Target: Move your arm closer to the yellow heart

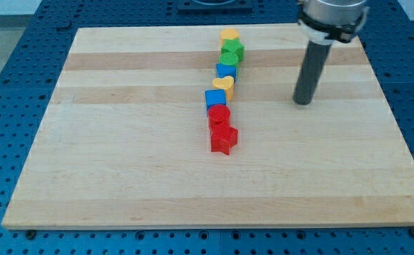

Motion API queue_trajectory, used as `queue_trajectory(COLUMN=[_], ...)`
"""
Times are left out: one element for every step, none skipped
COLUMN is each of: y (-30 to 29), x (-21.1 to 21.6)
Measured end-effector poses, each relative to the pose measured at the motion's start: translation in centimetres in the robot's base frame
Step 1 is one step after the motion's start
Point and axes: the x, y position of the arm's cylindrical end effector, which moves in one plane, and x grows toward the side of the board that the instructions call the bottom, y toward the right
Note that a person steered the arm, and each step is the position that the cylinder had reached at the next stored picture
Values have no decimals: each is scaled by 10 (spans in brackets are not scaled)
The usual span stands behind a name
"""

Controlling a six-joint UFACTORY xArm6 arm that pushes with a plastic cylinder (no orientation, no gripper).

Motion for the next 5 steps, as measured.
queue_trajectory(y=[-16, -22, -40, -65, -90], x=[-6, -13, -19, -19, -19])
